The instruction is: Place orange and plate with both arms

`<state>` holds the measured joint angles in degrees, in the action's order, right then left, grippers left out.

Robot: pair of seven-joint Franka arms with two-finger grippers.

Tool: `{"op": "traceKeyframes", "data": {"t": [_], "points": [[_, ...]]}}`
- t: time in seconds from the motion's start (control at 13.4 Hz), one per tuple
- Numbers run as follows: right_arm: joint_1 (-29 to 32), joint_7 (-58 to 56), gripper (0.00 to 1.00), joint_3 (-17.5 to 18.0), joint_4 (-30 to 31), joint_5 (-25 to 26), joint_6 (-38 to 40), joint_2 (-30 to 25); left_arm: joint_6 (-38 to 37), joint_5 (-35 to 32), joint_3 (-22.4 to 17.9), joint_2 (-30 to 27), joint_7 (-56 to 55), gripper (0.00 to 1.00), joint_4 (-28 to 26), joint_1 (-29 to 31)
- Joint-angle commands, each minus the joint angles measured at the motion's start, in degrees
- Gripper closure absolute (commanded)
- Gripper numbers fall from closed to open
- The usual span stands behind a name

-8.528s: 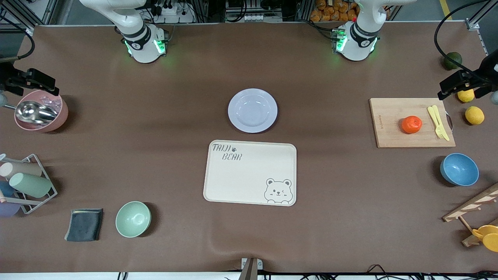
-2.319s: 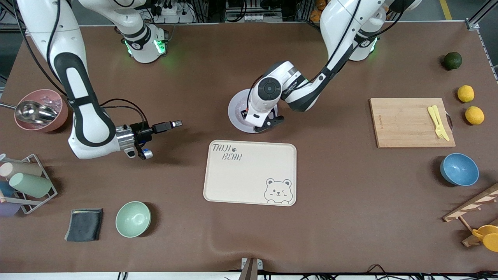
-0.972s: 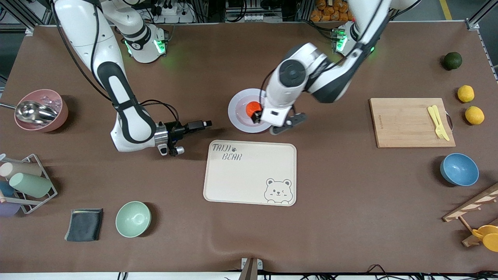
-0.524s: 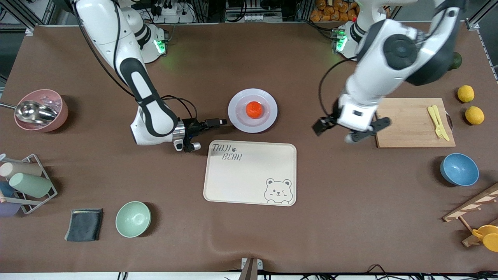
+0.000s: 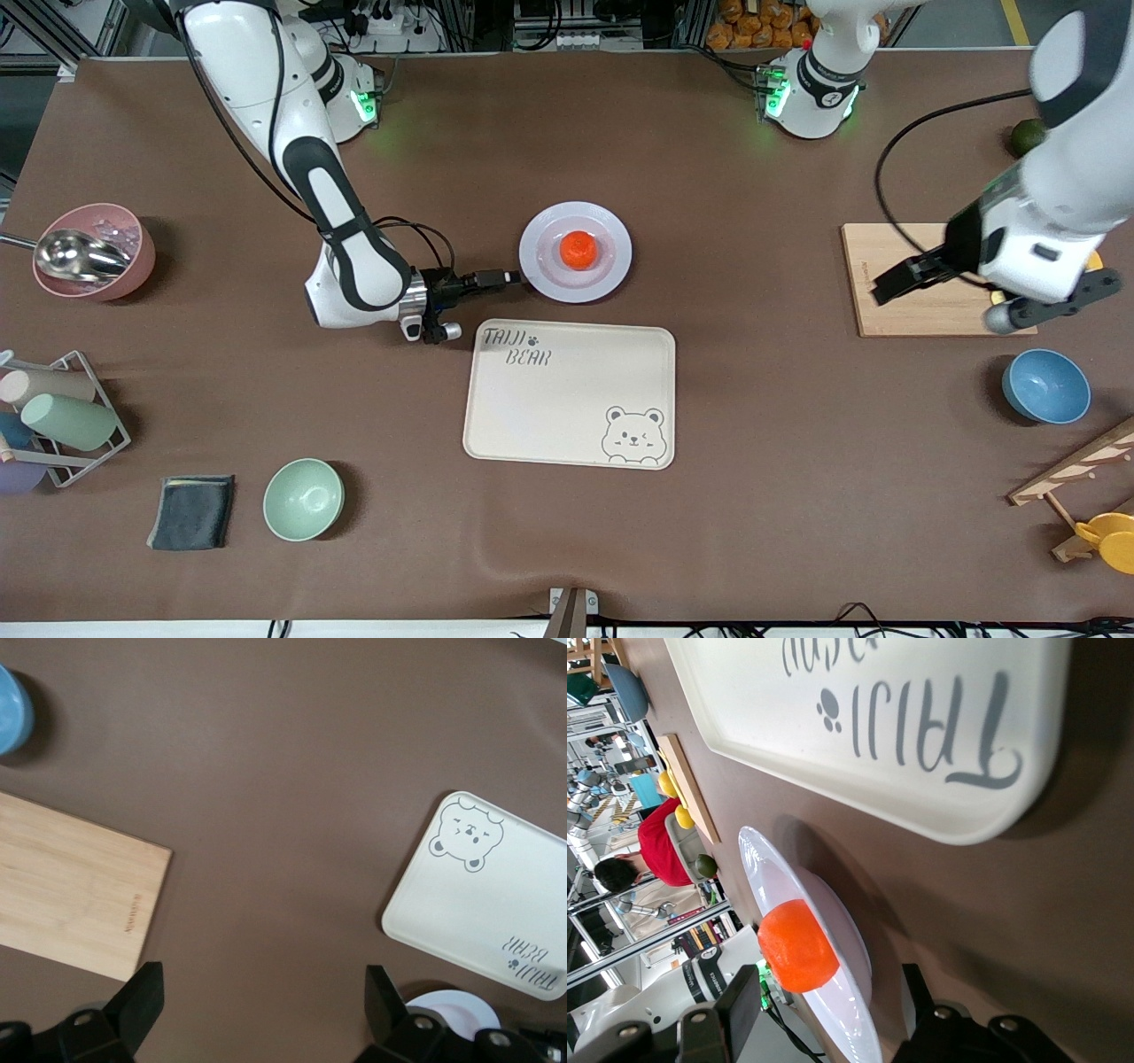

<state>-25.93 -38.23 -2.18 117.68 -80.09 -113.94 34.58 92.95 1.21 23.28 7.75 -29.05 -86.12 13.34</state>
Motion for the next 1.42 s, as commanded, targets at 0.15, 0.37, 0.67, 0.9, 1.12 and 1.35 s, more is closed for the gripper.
{"op": "traceKeyframes", "data": {"t": [0.15,0.37,0.67,0.9,1.12,1.35], "points": [[-1.8,-3.2,0.31,-0.5,1.1,-3.0,0.1,1.2,-7.2,-1.5,0.7,-3.4,11.9,0.00,3.0,4.5],[-2.5,-3.4,0.37,-0.4,1.5,-3.8,0.1,1.2,-7.6,-1.5,-5.4,-5.6,16.5,0.00,2.5,-1.2],[-3.8,-3.5,0.44,-0.1,1.7,-5.9,0.1,1.0,-10.2,-1.4,-18.5,-6.6,18.4,0.00,2.4,-13.8],[-5.0,-4.5,0.66,-0.1,1.7,-7.5,-0.1,1.0,-10.2,-0.9,-22.2,-7.5,23.6,0.00,2.0,-16.5],[-5.0,-4.8,0.99,-0.2,1.7,-7.5,-0.1,1.1,-9.6,-0.8,-22.1,-7.4,23.4,0.00,1.2,-16.6],[-5.0,-4.8,1.00,-0.2,1.6,-7.5,-1.1,1.0,-9.7,-0.8,-21.9,-7.4,22.6,0.00,1.5,-16.5]]}}
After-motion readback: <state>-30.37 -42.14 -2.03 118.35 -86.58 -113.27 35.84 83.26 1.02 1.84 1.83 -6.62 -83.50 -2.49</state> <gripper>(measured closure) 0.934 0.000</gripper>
